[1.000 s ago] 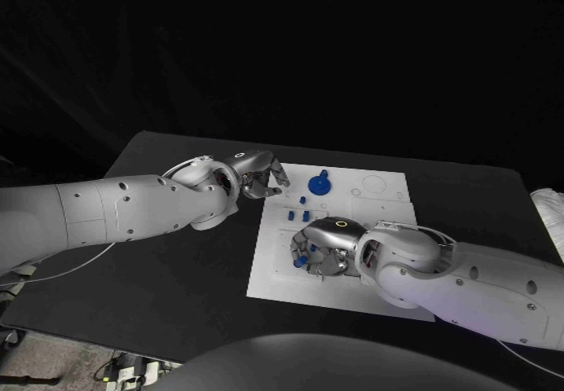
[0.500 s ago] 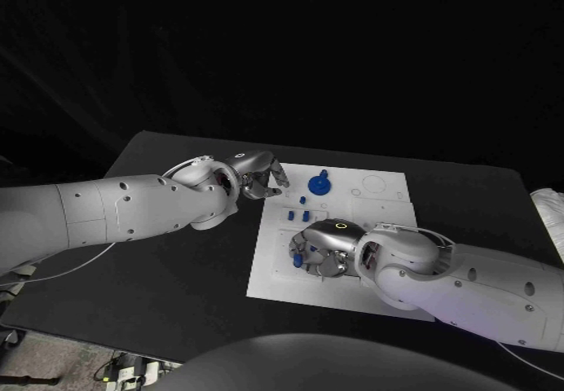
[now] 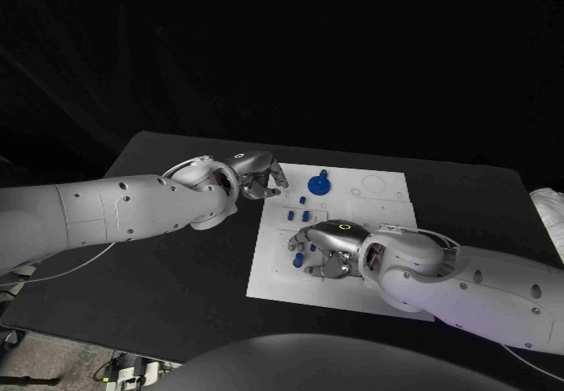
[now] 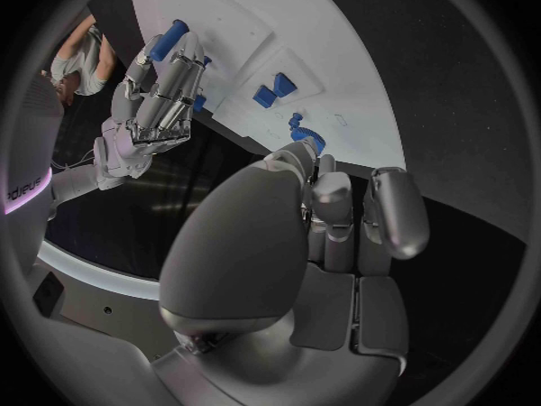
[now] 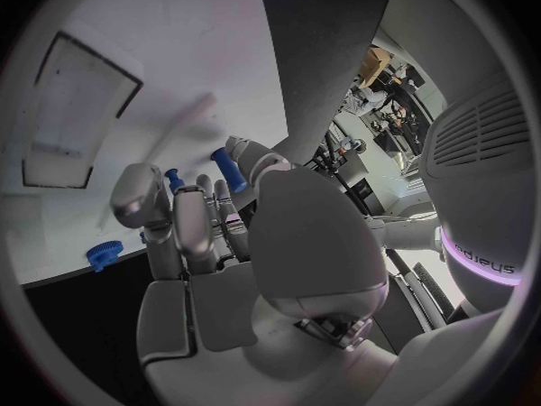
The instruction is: Assemble the parts on the task board
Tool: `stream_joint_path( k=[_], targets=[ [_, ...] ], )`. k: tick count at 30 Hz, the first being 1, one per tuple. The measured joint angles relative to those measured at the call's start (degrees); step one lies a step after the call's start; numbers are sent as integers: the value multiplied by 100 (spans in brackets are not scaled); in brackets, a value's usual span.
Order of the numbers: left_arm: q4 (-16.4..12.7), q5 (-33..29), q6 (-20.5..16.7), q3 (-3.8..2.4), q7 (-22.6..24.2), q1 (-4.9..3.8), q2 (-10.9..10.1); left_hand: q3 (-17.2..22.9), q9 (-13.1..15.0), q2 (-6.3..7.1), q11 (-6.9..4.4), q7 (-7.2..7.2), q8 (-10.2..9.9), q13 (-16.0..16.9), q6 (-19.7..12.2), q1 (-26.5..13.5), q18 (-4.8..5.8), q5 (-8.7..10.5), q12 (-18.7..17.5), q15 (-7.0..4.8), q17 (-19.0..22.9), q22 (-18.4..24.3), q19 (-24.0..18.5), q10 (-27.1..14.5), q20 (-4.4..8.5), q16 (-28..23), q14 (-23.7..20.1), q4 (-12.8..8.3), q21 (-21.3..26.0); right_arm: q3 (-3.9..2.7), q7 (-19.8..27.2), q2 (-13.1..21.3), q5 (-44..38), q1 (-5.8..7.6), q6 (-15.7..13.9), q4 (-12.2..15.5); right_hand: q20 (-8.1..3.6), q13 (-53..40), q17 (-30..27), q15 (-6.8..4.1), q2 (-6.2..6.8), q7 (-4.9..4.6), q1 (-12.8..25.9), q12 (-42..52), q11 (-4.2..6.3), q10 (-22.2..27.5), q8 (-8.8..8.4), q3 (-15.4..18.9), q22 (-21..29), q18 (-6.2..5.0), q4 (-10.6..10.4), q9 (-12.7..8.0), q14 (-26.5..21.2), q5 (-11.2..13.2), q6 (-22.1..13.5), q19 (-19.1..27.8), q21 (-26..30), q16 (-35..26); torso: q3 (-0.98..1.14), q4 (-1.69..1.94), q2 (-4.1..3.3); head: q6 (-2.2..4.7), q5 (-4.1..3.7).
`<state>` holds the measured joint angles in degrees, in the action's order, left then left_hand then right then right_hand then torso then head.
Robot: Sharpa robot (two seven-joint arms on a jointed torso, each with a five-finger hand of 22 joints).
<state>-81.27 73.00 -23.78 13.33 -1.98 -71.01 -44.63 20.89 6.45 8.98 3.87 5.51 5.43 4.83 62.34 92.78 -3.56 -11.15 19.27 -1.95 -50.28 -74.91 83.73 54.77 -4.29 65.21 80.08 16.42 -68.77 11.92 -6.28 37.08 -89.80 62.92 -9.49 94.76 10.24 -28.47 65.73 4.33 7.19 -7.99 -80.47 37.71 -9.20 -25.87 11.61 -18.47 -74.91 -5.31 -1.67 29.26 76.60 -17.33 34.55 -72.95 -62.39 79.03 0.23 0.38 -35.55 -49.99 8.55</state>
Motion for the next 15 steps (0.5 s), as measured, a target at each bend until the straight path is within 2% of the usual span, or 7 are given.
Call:
stream_joint_path(
  k=[7,10,12,15],
  targets=[
    [2,-2,2,0,-8,0,-8,0,2,0,0,0,0,0,0,0,0,0,0,0,0,0,0,0,0,0,0,0,0,0,129,488,-18,26,-513,378,0,40,6,16,-1,13,-1,-12,-24,142,-56,68,0,0,38,-56,-16,4,-13,0,0,0,0,2,0,0,-29],
    [2,-3,1,0,-8,0,-19,9,4,0,0,0,0,1,0,0,0,0,0,0,0,0,0,0,0,0,0,-9,0,-1,243,809,-15,145,-820,638,-1,54,75,14,-46,40,-46,-23,-33,151,-61,90,0,0,60,-82,-14,4,-2,-7,-61,36,0,-2,2,1,-36],
    [1,-4,-1,0,-8,1,-26,15,4,0,0,0,0,1,0,0,0,0,0,0,-1,0,0,0,0,0,0,-15,0,-5,343,1060,4,278,-1041,823,-11,62,148,-38,-77,91,-77,-10,-31,149,-61,92,0,1,63,-97,38,-34,9,-102,-175,91,1,-5,3,1,-44],
    [-1,-5,-5,0,-7,1,-29,15,4,0,0,0,0,1,0,0,0,0,0,0,0,0,0,0,0,0,0,-15,0,-12,502,1436,56,525,-1328,1057,-55,94,273,-72,-117,129,-117,59,26,26,-83,118,1,0,57,-128,156,-59,47,-242,-373,168,1,-5,5,1,-69]
  ],
)
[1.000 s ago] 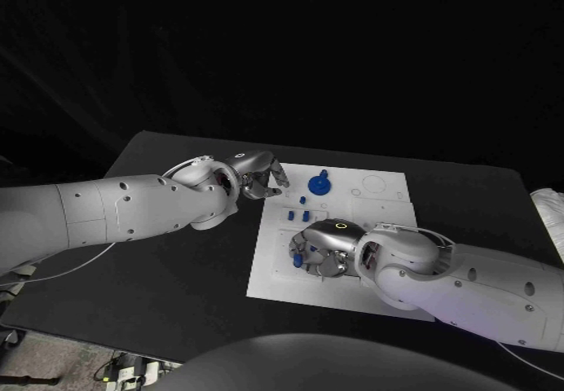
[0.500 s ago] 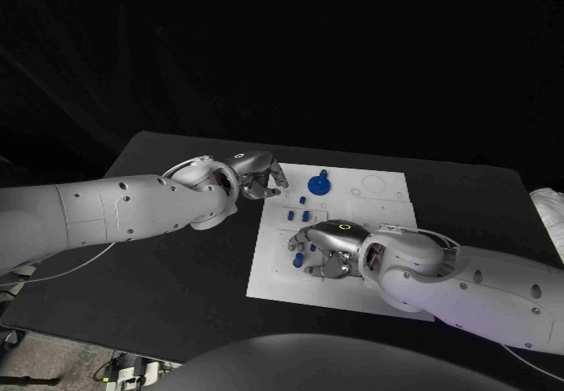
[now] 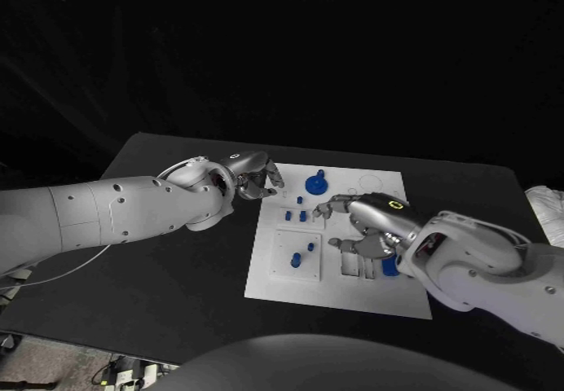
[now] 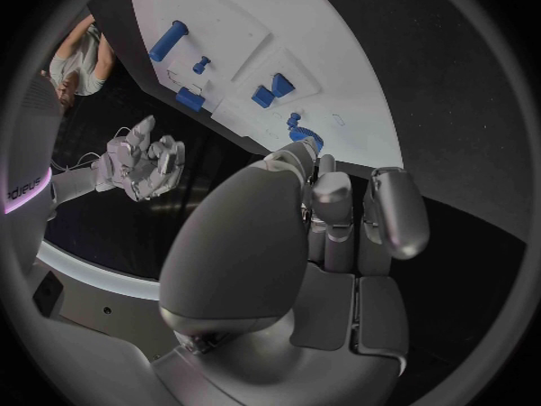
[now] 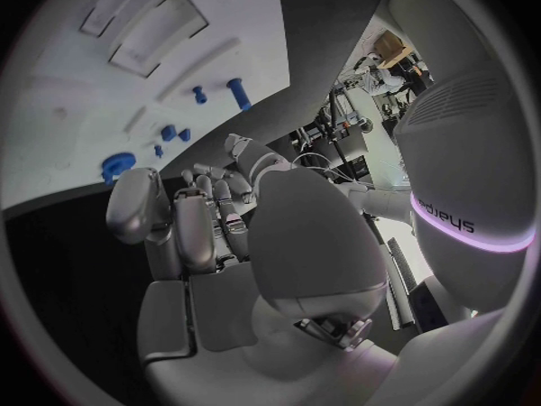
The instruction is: Assemble the parts on the task board
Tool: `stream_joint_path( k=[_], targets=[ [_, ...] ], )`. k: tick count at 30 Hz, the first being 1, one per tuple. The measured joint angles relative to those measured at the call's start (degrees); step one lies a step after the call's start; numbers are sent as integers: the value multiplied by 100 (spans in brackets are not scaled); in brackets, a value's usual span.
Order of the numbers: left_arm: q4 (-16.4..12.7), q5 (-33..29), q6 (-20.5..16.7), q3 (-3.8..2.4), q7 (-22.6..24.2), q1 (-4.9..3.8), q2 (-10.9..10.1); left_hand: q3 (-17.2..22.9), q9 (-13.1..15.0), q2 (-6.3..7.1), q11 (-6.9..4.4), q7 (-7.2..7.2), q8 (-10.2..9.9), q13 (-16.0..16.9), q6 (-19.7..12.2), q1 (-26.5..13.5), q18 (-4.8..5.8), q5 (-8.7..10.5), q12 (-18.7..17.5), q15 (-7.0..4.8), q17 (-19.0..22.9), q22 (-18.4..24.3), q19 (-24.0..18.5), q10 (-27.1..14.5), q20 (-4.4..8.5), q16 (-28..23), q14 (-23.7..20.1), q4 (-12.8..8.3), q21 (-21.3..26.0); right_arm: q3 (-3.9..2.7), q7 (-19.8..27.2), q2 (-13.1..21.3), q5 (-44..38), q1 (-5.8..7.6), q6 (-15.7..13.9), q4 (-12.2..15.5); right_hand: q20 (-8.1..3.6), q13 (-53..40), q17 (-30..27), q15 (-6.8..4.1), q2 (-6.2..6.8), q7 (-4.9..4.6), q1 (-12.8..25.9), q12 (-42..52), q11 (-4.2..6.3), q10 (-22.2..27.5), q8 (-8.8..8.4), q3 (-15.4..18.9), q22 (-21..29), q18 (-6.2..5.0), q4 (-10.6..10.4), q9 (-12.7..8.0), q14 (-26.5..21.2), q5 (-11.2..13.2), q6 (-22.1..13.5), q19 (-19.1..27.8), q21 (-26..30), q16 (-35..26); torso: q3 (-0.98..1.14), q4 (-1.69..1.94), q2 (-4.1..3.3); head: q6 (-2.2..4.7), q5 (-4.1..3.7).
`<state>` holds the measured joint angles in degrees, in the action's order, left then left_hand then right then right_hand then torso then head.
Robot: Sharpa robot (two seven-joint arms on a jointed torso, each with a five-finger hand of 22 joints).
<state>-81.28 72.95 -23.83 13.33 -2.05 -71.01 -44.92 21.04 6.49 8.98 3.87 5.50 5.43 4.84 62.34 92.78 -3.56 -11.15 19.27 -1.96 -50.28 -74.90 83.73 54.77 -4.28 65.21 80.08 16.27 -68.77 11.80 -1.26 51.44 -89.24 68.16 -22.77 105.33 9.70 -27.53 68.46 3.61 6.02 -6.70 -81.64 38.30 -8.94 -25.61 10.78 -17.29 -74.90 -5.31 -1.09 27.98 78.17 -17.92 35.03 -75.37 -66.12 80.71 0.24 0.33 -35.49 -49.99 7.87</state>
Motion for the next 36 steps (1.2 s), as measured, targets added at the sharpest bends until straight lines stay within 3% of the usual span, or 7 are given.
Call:
stream_joint_path(
  k=[9,11,15,20,26,31,36],
  targets=[
    [9,-1,-32,0,18,0,21,10,-1,-17,0,0,0,-4,0,17,0,0,0,0,0,0,0,0,0,0,0,10,0,21,281,810,237,383,-355,174,-120,275,6,-129,-102,20,-102,108,171,-1034,29,-110,-5,0,-110,-84,101,-1,356,-91,-90,38,-7,-1,12,0,-132],
    [6,-1,-45,0,20,0,21,16,-1,-24,0,0,0,-5,0,24,0,0,0,0,0,0,0,0,0,0,0,16,0,39,280,897,266,396,-341,106,-121,317,-167,-141,-103,-18,-99,226,265,-1551,73,-131,-4,1,-193,-102,-36,209,503,193,287,-69,-9,0,12,0,-161],
    [-6,-1,-75,0,23,1,13,16,-1,-24,0,0,0,-5,0,24,0,0,0,0,-1,0,0,0,0,0,0,17,0,61,173,1054,274,408,-194,-79,-320,221,-653,-373,36,-53,254,603,600,-2905,74,59,-4,-134,-544,-196,-428,810,791,720,1045,-355,-9,1,8,0,-197],
    [-17,-2,-115,0,29,1,8,33,-1,-24,0,0,0,-5,0,24,0,0,0,0,-10,0,0,0,0,0,0,-1,0,77,-159,1169,209,409,117,-245,-387,-1390,606,-436,-2,8,804,2040,716,-4003,100,389,-4,-134,-991,-283,522,765,1207,633,869,726,-7,1,1,0,-231],
    [-14,-2,-147,0,39,2,21,33,-1,-24,0,0,0,-5,0,24,0,0,0,0,-9,0,0,0,0,0,0,-1,0,82,-717,1151,231,409,522,-320,-394,-4519,649,-434,-170,125,1422,4253,749,-5522,470,710,-3,-135,-1382,37,578,515,1950,604,830,910,-7,1,0,0,-273],
    [-12,-2,-163,0,47,4,24,33,5,-24,0,21,0,-5,21,24,0,0,0,-21,-9,0,0,0,0,0,-21,-1,0,83,-1213,980,246,409,837,-373,-543,-4743,648,-599,-287,373,2235,5115,917,-5843,875,1019,-3,-35,-1482,480,586,756,2616,-58,-106,910,-7,1,1,0,-309],
    [-21,-3,-180,0,54,6,17,33,5,-24,0,21,0,-7,21,24,0,0,0,-21,-17,-2,0,0,0,0,-21,-1,0,79,-1836,683,225,415,1443,-487,-702,-4744,648,-746,-324,514,2807,5150,1048,-5852,961,1143,-3,178,-1544,714,578,1256,3036,-670,-1045,910,-3,9,2,0,-369]
  ],
)
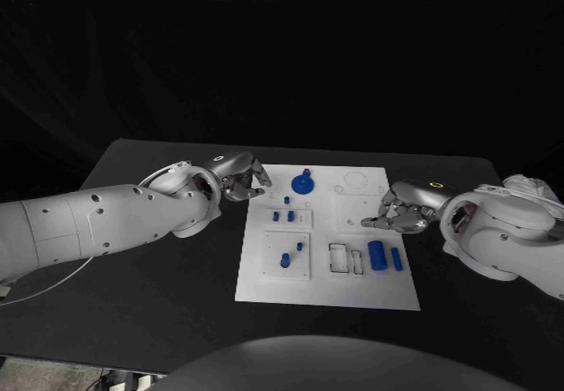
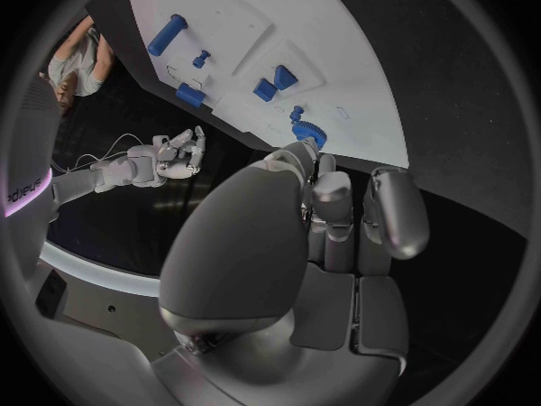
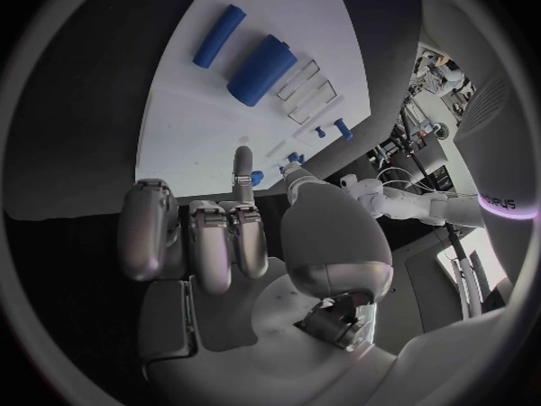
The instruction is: Assemble the parts on the task board
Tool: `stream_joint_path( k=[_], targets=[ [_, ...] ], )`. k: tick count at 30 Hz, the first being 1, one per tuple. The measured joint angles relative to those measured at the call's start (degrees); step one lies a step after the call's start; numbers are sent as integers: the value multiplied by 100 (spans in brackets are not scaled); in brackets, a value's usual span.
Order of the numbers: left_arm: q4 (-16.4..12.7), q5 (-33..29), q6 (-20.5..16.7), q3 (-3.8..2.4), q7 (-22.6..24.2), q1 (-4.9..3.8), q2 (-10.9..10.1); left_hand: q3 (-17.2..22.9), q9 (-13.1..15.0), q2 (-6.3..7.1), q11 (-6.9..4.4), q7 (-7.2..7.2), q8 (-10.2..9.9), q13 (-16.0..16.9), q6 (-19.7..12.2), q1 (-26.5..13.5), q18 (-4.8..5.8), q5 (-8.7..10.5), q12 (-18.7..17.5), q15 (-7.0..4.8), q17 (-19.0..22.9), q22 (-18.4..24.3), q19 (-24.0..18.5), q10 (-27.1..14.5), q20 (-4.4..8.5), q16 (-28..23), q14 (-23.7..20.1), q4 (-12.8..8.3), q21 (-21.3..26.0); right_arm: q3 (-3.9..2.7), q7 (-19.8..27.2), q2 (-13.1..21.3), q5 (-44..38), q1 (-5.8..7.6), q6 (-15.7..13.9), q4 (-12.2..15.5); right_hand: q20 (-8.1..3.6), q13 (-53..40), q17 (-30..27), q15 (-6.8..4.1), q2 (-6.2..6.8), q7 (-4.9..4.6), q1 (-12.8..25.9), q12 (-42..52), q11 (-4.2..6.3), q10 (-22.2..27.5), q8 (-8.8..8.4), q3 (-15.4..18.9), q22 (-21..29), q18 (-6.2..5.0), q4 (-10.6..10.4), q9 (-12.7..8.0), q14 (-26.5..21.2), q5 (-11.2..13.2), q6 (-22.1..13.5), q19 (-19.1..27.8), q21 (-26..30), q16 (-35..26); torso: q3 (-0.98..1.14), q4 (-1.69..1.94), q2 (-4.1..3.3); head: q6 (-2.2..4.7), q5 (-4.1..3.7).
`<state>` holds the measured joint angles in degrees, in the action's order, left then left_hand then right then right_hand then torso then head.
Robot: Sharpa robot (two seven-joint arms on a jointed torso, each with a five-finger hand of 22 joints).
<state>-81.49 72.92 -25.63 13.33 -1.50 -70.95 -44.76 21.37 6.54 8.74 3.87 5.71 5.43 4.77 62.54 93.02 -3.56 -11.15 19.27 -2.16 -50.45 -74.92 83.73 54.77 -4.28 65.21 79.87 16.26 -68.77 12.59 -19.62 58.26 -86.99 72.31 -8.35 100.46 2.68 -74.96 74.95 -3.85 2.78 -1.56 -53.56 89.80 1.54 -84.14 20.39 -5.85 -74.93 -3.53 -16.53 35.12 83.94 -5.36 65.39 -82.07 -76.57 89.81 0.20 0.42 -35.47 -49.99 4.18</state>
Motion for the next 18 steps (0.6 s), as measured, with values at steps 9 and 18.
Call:
stream_joint_path(
  k=[9,18],
  targets=[
    [6,-1,-26,0,15,1,9,16,-1,0,0,22,0,-3,-22,0,0,0,0,0,0,-2,0,0,0,0,0,16,0,-17,-928,-604,-39,26,1271,-331,-53,0,-1,-17,145,-41,385,0,0,0,-488,-24,0,5,-24,-252,18,184,36,-167,-297,0,-3,-3,-1,0,-47],
    [20,-1,-30,0,23,2,28,16,-1,0,0,21,0,-2,-22,0,0,0,0,0,1,-1,0,0,0,0,0,16,0,-40,-1349,-961,-56,66,1850,-508,-56,1,-1,-39,367,21,889,-1,0,0,-627,-41,1,5,-40,-428,-1,214,367,-170,-320,0,-3,-3,-2,0,-64]
  ],
)
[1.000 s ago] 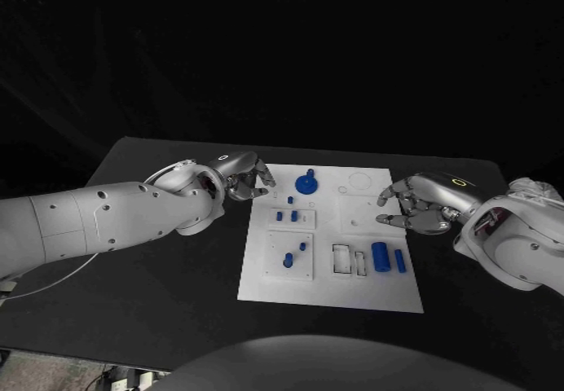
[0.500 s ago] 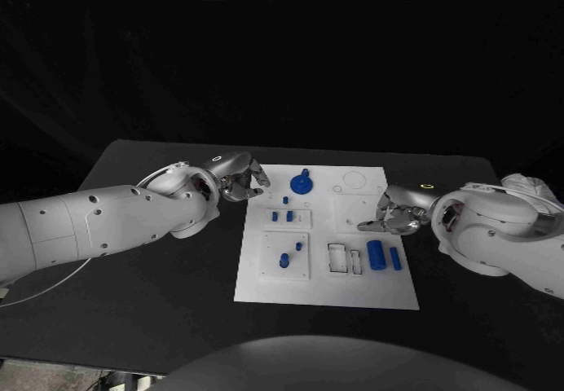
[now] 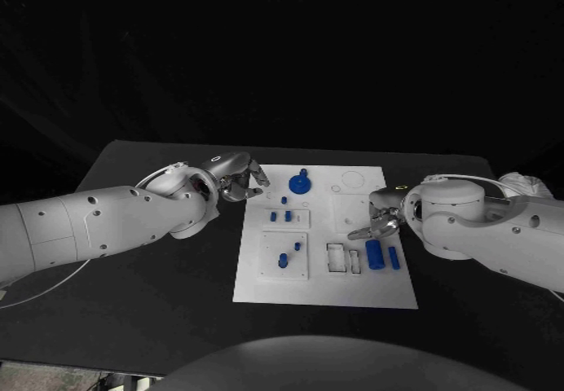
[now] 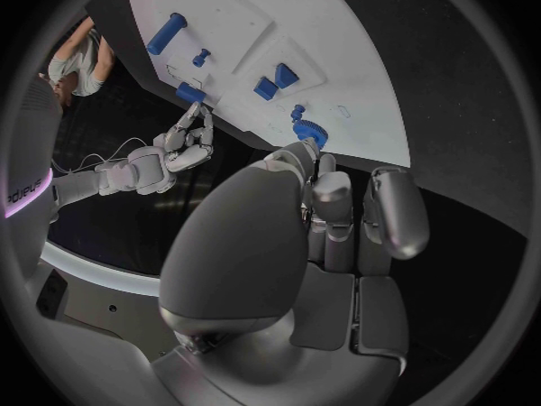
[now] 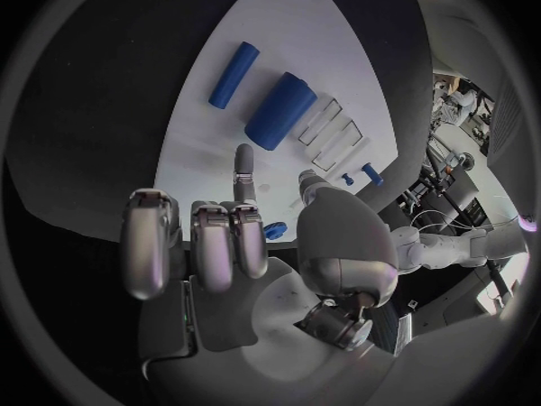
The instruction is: Assemble the parts on the task board
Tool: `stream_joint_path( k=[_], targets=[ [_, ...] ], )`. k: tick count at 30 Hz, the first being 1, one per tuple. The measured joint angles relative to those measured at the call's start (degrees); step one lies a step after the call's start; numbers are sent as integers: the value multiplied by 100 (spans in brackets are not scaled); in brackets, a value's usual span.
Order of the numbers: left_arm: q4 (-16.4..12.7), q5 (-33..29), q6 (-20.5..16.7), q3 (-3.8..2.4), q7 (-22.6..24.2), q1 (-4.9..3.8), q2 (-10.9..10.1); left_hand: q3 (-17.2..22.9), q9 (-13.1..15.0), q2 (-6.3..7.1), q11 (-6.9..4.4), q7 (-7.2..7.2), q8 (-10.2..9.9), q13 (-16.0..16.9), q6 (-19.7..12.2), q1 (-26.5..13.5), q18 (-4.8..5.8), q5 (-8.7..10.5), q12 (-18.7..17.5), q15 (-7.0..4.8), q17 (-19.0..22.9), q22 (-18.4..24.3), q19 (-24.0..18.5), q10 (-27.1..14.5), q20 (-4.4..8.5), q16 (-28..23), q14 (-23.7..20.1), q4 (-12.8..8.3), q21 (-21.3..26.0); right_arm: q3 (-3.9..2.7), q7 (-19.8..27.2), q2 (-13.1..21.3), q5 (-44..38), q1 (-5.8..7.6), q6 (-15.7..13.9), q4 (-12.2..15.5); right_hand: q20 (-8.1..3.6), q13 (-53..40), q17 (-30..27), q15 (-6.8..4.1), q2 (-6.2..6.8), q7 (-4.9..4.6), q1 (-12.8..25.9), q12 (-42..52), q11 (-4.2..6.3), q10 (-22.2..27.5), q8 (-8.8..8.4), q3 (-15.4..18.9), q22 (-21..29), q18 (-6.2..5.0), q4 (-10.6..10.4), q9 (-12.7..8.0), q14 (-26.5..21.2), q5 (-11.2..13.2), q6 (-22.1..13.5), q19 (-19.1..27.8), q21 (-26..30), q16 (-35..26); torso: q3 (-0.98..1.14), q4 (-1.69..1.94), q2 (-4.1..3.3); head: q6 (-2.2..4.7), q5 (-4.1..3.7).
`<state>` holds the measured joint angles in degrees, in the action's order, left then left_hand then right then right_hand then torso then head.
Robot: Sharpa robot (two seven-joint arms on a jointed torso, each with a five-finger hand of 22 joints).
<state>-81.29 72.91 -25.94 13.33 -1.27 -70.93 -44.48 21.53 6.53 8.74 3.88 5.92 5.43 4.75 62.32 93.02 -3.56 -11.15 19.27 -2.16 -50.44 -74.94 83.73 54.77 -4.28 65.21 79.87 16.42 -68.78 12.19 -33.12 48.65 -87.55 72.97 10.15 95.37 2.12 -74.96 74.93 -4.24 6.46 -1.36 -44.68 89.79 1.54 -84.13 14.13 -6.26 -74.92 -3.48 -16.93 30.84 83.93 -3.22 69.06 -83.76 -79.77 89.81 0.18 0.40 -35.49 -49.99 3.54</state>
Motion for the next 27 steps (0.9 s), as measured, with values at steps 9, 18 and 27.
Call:
stream_joint_path(
  k=[9,18,27],
  targets=[
    [12,0,1,0,4,0,12,0,0,0,0,0,0,0,0,0,0,0,0,0,0,0,0,0,0,0,0,0,0,-9,-275,-99,-99,36,149,-81,-18,1,-1,-20,49,12,109,0,20,20,-74,-36,0,0,2,-65,20,0,57,-18,0,0,-1,-3,0,0,13],
    [19,0,2,0,5,0,13,0,-1,0,0,-1,0,1,0,0,0,0,0,0,1,1,0,0,0,0,0,0,0,-15,-298,-101,-369,70,-132,-76,-18,1,-1,-39,49,9,109,0,20,20,-74,-48,1,-1,2,-65,0,0,113,-18,-22,0,0,-6,1,0,7],
    [20,0,3,0,5,0,17,0,-1,0,0,-1,0,1,0,0,0,0,0,0,1,1,0,0,0,0,0,0,0,-16,-374,-58,-384,80,-64,-88,-38,2,-2,-60,-118,47,64,-1,41,-1,-107,-176,1,-2,16,-77,21,0,252,-38,-22,0,-1,-6,3,0,-3]
  ],
)
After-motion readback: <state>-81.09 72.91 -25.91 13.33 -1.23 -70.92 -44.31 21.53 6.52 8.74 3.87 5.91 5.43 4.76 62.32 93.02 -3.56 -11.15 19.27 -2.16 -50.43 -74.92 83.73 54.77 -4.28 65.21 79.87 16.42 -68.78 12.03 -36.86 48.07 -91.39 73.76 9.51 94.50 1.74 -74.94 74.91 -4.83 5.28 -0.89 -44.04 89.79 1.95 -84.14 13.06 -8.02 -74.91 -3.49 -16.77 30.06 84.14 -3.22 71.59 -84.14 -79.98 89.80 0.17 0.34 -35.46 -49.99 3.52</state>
